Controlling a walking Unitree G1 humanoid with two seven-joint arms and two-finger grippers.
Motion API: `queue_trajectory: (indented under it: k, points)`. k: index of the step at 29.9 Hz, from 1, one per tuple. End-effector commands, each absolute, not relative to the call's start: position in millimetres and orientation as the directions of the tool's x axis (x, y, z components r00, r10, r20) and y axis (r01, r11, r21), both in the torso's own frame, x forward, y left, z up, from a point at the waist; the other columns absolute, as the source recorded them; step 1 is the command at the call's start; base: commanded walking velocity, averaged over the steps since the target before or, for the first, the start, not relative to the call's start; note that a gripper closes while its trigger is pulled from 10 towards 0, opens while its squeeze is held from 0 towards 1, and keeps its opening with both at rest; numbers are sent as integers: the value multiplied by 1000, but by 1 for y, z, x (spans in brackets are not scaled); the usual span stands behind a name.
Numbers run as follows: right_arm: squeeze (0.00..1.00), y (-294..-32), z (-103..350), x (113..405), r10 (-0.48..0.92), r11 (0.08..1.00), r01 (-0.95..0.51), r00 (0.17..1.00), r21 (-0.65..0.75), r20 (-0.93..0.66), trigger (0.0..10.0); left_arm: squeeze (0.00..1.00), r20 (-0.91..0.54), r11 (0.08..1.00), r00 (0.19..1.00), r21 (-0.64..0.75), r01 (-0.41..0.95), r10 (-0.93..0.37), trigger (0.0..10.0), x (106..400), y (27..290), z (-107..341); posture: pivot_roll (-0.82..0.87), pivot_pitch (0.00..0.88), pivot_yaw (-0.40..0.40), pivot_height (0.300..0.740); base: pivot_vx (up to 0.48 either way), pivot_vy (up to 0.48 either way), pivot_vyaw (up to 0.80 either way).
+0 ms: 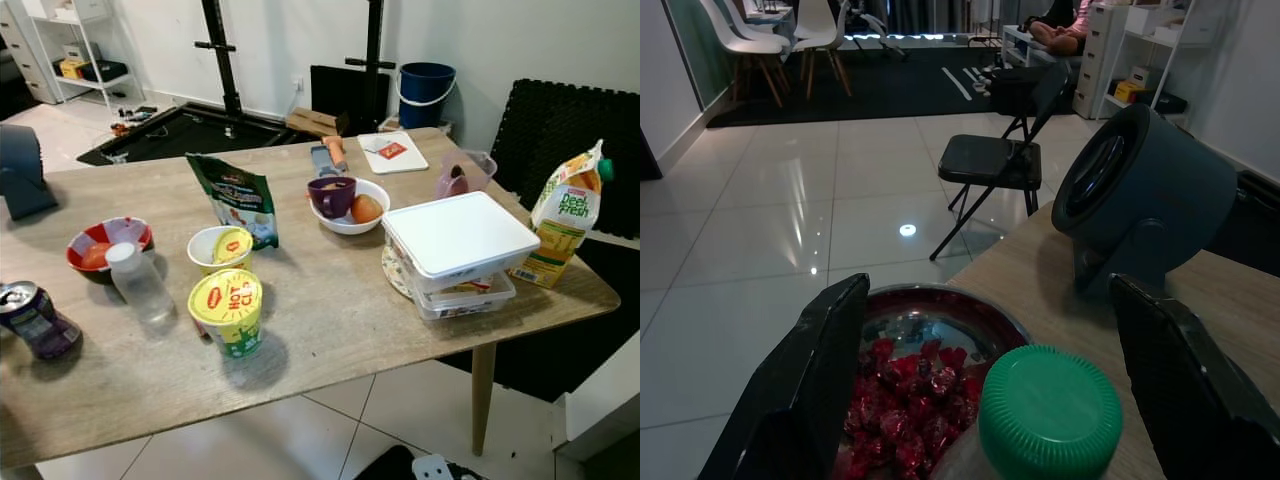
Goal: Restocking fridge
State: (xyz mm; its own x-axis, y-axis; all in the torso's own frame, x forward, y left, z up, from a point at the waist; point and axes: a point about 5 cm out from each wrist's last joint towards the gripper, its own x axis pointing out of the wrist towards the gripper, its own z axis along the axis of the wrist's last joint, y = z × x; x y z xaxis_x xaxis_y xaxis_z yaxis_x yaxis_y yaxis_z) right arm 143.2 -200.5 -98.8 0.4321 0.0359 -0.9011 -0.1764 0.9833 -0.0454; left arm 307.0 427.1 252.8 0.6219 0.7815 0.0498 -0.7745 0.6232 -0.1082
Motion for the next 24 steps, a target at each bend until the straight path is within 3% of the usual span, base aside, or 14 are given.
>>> queue_trajectory:
  k: [1, 8, 9, 11, 12, 19, 20, 21, 22, 24]
  points:
    - [0, -199, -100, 140, 38, 985, -169, 424, -37, -905, 10000, 0, 22, 621, 623, -112, -776, 782, 10000, 308, 425, 245, 20, 68, 27, 740, 0, 0, 0]
    - [0, -199, -101, 139, 38, 985, -168, 421, -37, -906, 10000, 0, 13, 621, 623, -116, -776, 782, 10000, 307, 425, 241, 19, 68, 28, 740, 0, 0, 0]
    - [0, -199, -101, 138, 38, 985, -167, 420, -36, -907, 10000, 0, 10, 625, 628, -121, -772, 778, 8471, 308, 424, 241, 18, 69, 27, 740, 0, 0, 0]
    - [0, -199, -101, 138, 37, 985, -167, 419, -36, -907, 10000, 0, 7, 630, 634, -126, -767, 773, 8471, 308, 423, 240, 18, 69, 27, 740, 0, 0, 0]
    - [0, -199, -101, 138, 38, 986, -166, 419, -36, -907, 10000, 0, 6, 633, 637, -127, -764, 771, 0, 309, 423, 239, 16, 70, 28, 740, 0, 0, 0]
    - [0, -200, -101, 139, 37, 985, -166, 422, -37, -906, 10000, 0, -2, 652, 660, -150, -743, 751, 0, 312, 419, 237, 16, 71, 26, 740, 0, 0, 0]
    - [0, -200, -101, 139, 37, 985, -166, 422, -37, -906, 10000, 0, -7, 657, 665, -150, -739, 747, 941, 313, 418, 236, 16, 72, 26, 740, 0, 0, 0]
    - [0, -200, -101, 139, 37, 985, -166, 422, -37, -906, 10000, 0, -7, 657, 665, -150, -739, 747, 941, 313, 418, 236, 16, 72, 26, 740, 0, 0, 0]
    - [0, -200, -101, 139, 37, 985, -166, 422, -37, -906, 10000, 0, -12, 660, 668, -148, -737, 744, 5647, 314, 417, 235, 15, 72, 26, 740, 0, 0, 0]
    - [0, -200, -101, 139, 37, 985, -166, 422, -37, -906, 10000, 0, -13, 659, 667, -146, -738, 745, 5647, 314, 417, 235, 15, 72, 26, 740, 0, 0, 0]
